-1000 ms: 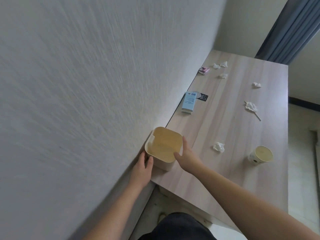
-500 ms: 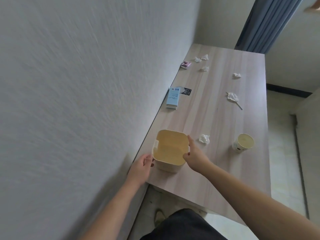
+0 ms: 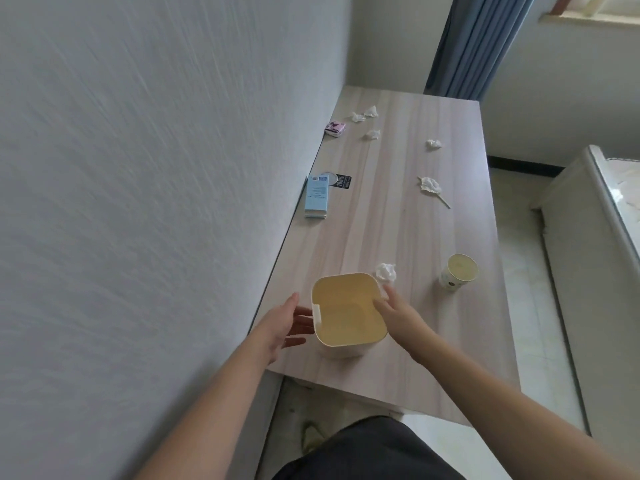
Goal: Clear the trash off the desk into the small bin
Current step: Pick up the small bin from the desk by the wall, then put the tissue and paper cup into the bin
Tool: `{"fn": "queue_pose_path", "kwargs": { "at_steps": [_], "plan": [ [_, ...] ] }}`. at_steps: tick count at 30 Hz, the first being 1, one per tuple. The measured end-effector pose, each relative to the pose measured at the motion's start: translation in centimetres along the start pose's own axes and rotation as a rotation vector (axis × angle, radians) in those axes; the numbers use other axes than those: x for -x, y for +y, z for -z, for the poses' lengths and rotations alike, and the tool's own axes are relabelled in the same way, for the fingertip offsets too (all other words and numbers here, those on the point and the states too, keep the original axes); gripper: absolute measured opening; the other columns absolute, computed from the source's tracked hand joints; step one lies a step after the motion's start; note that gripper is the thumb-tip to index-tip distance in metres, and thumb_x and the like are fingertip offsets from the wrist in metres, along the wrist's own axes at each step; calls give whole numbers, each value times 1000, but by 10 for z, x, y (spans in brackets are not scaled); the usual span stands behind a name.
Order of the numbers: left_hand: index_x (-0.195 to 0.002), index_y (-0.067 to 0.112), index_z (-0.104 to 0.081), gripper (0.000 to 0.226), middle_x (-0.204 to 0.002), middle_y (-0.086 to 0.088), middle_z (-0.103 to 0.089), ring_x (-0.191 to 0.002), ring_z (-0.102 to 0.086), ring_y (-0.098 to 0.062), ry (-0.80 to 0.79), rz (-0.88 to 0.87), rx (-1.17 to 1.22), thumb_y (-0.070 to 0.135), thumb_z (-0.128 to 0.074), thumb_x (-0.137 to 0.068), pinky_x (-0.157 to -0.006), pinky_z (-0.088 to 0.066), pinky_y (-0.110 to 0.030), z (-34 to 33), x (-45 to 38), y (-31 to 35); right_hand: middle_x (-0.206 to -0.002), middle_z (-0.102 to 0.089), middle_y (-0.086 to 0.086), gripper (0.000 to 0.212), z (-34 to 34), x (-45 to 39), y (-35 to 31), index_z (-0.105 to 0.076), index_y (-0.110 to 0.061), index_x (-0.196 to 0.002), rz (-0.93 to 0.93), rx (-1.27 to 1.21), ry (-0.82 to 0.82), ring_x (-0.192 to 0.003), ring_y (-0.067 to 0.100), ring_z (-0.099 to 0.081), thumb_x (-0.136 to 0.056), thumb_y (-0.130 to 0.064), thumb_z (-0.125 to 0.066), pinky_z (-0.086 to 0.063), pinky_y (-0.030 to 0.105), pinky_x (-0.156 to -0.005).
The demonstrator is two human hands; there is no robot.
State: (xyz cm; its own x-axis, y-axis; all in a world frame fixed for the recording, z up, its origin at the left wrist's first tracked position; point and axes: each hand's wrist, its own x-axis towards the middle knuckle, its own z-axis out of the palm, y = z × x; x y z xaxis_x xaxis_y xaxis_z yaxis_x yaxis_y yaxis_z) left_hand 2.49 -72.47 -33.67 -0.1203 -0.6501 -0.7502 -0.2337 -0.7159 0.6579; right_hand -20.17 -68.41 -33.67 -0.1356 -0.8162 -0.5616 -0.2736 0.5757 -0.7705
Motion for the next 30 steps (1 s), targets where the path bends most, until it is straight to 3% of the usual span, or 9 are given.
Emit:
{"fn": "queue_pose_path", "kwargs": {
  "at_steps": [2, 4, 7, 10, 16, 19, 24, 28, 30],
  "plan": [
    [-103, 9, -70, 60, -93, -9, -78, -93, -73, -23, -42, 8, -32, 57, -33, -98, -89, -55, -41, 0, -1, 0, -125, -61, -11, 44, -1, 3, 0, -55, -38, -124, -56, -87, -33, -120, 15, -52, -84, -52, -43, -40, 41, -105],
    [-104, 12, -70, 58, -96, -7, -77, -94, -72, -21, -76, -19, -103, 61, -40, -94, -89, -55, -40, -3, -4, -2, -115, -64, -8, 48, 0, 6, -1, -62, -33, -113, -76, -143, -17, -115, 16, -54, -75, -54, -43, -39, 44, -106],
    [-108, 14, -64, 49, -102, -6, -74, -96, -70, -19, -113, -68, -225, 59, -55, -88, -89, -55, -39, -10, -8, -3, -111, -68, -2, 37, 5, 11, 3, -64, -28, -110, -122, -272, 37, -110, 20, -58, -91, -43, -36, -41, 44, -104],
    [-108, 15, -61, 42, -105, -10, -71, -97, -67, -23, -111, -61, -271, 51, -62, -87, -89, -56, -39, -23, -10, -8, -110, -69, -2, 36, 12, 16, 10, -64, -29, -110, -149, -311, 59, -107, 18, -60, -96, -40, -33, -43, 42, -103],
    [-114, 8, -58, 35, -109, -21, -67, -88, -62, -30, 14, -64, 15, 35, -59, -91, -85, -54, -46, -41, -6, -6, -113, -66, -4, 27, 27, 11, 18, -64, -27, -104, -137, -461, -3, -107, 15, -61, -98, -37, -40, -50, 35, -88],
    [-106, 11, -59, 25, -110, -23, -66, -88, -61, -31, 84, -100, 78, 30, -60, -90, -90, -52, -52, -44, 4, -1, -115, -66, -5, 29, 34, 0, 20, -60, -26, -115, -132, -478, -33, -107, 17, -63, -95, -42, -46, -51, 40, -94],
    [-112, 8, -59, 32, -104, -17, -67, -88, -63, -31, 132, -91, 194, 30, -62, -90, -84, -54, -46, -44, 19, 5, -119, -64, -2, 34, 54, -29, 39, -55, -29, -127, -62, -240, 78, -108, 13, -59, -96, -32, -42, -45, 37, -98],
    [-120, 5, -61, 51, -115, -21, -68, -97, -66, -34, 82, -66, 328, 37, -70, -81, -86, -57, -44, -36, 31, 2, -111, -65, 9, 36, 66, -60, 33, -55, -29, -128, 7, -40, 139, -84, 19, -60, -94, -23, -43, -43, 26, -66],
    [-121, 4, -62, 60, -117, -23, -68, -100, -65, -35, 68, -74, 407, 40, -74, -74, -86, -57, -42, -33, 36, -3, -115, -61, 3, 39, 66, -80, 26, -51, -27, -132, 78, 149, 99, -88, 17, -58, -95, -23, -44, -42, 27, -70]
  ]
}}
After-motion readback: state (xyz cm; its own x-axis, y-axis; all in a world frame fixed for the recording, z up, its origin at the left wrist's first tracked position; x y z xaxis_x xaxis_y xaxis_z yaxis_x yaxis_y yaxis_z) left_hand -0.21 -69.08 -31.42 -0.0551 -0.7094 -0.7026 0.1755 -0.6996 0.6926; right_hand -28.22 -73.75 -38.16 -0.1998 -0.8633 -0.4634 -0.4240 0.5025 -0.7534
